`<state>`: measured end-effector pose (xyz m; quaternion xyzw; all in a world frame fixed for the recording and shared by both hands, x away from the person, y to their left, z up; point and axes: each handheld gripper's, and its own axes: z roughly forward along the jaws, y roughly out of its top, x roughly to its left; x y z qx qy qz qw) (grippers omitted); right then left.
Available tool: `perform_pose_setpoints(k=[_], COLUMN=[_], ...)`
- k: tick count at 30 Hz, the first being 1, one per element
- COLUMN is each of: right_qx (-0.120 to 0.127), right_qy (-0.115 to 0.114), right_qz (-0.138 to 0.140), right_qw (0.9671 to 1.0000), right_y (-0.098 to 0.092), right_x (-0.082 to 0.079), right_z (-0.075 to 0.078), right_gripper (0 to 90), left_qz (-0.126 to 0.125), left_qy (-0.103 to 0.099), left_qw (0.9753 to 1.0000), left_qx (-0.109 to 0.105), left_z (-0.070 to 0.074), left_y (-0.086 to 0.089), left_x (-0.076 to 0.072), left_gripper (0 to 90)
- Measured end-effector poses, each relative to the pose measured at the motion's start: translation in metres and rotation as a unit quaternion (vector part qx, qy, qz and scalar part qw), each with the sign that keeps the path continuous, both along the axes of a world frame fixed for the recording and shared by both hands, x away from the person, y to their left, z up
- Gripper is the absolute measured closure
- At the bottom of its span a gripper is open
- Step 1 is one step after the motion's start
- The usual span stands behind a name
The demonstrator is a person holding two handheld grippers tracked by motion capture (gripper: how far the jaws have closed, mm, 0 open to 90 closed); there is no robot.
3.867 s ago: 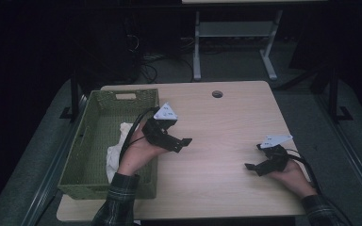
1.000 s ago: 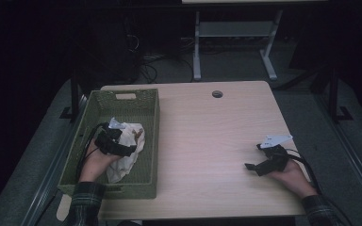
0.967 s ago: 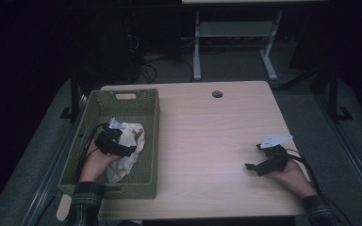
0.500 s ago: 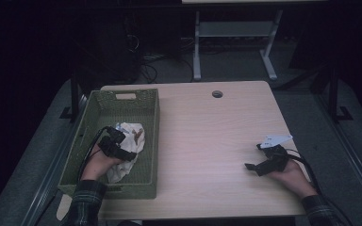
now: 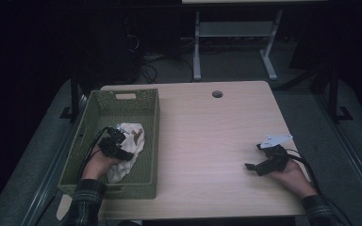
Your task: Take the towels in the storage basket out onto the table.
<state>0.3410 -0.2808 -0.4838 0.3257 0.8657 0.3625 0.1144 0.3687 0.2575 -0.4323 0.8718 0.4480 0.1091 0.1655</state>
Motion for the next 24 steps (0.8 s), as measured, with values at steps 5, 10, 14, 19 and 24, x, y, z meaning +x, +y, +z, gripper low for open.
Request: perform_pose_setpoints(k=[5, 10, 14, 19, 24], right_qx=[0.0, 0.0, 0.0, 0.0, 0.0], right_qy=[0.0, 0.0, 0.001, 0.0, 0.001], right_qz=[0.0, 0.0, 0.0, 0.0, 0.0], right_qw=[1.0, 1.0, 1.0, 1.0, 1.0], right_y=[0.0, 0.0, 0.0, 0.0, 0.0], right_x=[0.0, 0.0, 0.0, 0.0, 0.0], right_z=[0.0, 0.0, 0.0, 0.0, 0.0], right_gripper=[1.3, 1.3, 1.3, 1.3, 1.3], left_qz=[-0.012, -0.012, 0.002, 0.009, 0.014], left_qy=[-0.007, -0.032, -0.064, -0.093, -0.134], left_qw=[0.9998, 0.9994, 0.9971, 0.9927, 0.9855], left_qx=[0.011, -0.008, -0.042, -0.076, -0.103], left_z=[0.007, 0.016, 0.026, 0.037, 0.047], left_y=[-0.002, -0.001, 0.003, 0.009, 0.013], left_x=[-0.003, -0.005, -0.008, -0.011, -0.016], left_gripper=[66.4, 73.3, 74.3, 75.0, 74.9])
